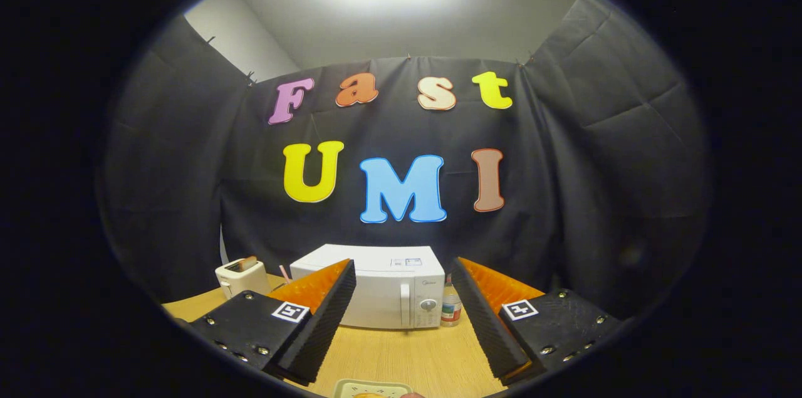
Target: Open the microwave, put the food inside, and close the microwave door.
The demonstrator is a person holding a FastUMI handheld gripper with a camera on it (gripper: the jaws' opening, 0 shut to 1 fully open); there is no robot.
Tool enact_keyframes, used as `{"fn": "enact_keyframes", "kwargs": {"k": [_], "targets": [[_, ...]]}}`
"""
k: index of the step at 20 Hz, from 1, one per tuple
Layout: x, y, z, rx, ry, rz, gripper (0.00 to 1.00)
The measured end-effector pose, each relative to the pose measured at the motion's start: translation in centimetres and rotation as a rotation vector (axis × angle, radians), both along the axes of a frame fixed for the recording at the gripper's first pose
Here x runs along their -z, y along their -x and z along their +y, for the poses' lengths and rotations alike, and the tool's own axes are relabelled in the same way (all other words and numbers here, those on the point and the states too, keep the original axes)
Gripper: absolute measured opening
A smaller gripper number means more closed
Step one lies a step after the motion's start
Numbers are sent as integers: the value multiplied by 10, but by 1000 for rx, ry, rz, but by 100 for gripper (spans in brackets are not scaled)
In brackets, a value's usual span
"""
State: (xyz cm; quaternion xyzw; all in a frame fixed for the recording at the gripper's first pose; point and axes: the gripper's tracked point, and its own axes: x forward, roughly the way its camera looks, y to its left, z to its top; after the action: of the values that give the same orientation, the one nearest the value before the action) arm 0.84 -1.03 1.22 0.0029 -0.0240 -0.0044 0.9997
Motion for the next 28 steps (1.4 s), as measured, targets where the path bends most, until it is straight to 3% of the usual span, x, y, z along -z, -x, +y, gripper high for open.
{"fn": "enact_keyframes", "kwargs": {"k": [10, 19, 28], "targets": [[23, -39, -5, -29, -25, 41, 96], [51, -124, -16, -61, -2, 63, 96], [117, -202, -17, -75, -14, 167, 97]]}}
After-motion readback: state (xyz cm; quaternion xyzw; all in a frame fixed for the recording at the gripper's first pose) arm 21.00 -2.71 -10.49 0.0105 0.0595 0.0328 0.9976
